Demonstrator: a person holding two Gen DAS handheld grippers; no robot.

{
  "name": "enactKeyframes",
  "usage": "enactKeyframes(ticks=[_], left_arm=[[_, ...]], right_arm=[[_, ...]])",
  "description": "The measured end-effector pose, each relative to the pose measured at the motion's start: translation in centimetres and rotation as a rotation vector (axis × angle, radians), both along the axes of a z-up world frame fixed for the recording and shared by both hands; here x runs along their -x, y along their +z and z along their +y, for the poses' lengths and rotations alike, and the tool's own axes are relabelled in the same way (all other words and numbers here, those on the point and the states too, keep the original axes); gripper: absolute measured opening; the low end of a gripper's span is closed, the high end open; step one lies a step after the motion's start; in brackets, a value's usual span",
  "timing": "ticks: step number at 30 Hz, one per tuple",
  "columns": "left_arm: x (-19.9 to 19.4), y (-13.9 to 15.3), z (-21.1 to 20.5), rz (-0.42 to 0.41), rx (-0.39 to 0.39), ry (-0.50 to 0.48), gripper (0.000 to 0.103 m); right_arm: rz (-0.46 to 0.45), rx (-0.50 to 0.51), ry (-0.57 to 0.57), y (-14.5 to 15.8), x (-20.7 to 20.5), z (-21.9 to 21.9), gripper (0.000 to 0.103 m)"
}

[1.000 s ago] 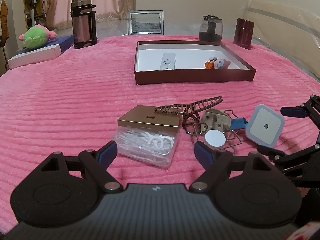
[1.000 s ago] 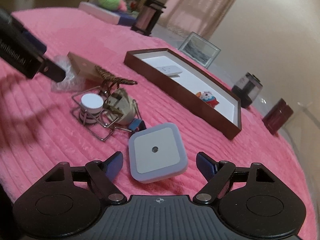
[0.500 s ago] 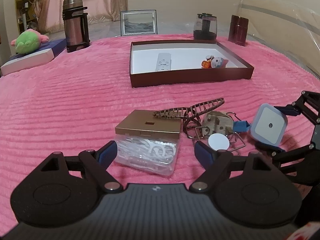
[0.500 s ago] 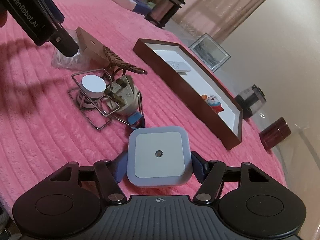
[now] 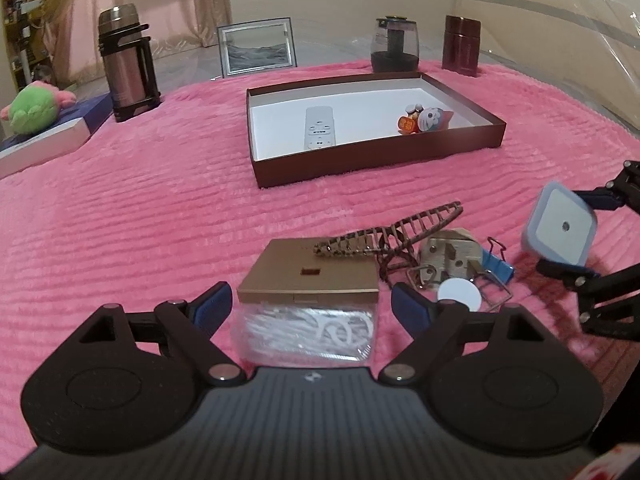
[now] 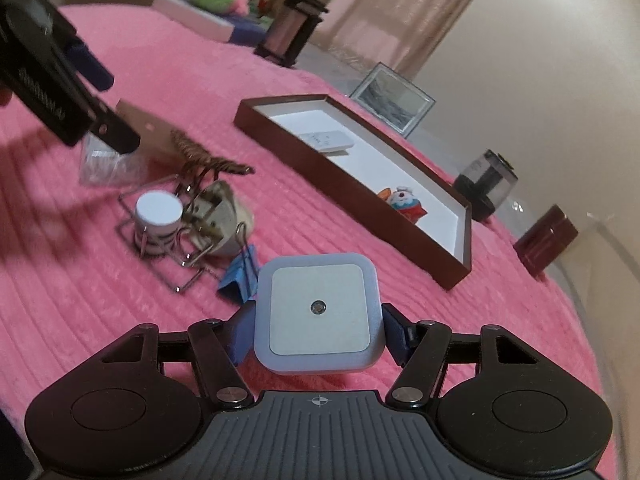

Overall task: Organize rigid objects
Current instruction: 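Grasp the gold TP-LINK box with the left tool while the right tool grasps the night light, then carry the gold box with the left tool while the right tool carries the night light to the tray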

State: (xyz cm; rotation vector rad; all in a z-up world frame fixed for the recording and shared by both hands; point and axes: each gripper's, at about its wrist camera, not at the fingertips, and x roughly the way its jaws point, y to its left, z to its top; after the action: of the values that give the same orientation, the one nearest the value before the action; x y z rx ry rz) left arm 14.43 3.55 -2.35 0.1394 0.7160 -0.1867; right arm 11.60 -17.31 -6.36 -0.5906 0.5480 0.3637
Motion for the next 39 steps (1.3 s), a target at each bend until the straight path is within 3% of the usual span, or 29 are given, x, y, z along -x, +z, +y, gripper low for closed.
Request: enactKeyframes(ticks=[5, 12, 19, 22, 30, 39], left_arm=[[-2.0, 0.0, 0.7, 0.041, 0.028, -0.020, 0.087], [-4.7, -0.9, 1.0, 0.122, 0.045, -0.056, 0.091], [-6.9, -1.5, 0.5, 0.179, 0.001, -0.099, 0.090], [-7.4, -1.5, 0.3, 0.195, -0.011, -0.120, 0.084], [-7.4, -1.1, 1.1, 0.186, -0.034, -0.110, 0.084], [-6.6, 0.4, 3.9, 0.123, -0.031, -0.010, 0.083]], right_arm=[[0.013, -0.064, -0.038, 0.9, -0.4, -0.4, 0.061], [0.022, -0.080, -0.056, 0.8, -0.4, -0.8, 0.061], [0.033, -0.091, -0.068, 0.6, -0.7, -1.0, 0.061], [0.036, -0.096, -0.073, 0.6, -0.7, -1.1, 0.061], [0.033, -0.113, -0.086, 0.7, -0.8, -1.1, 0.061], [0.037, -0.161, -0.110, 1.5, -0.9, -1.2, 0.061]])
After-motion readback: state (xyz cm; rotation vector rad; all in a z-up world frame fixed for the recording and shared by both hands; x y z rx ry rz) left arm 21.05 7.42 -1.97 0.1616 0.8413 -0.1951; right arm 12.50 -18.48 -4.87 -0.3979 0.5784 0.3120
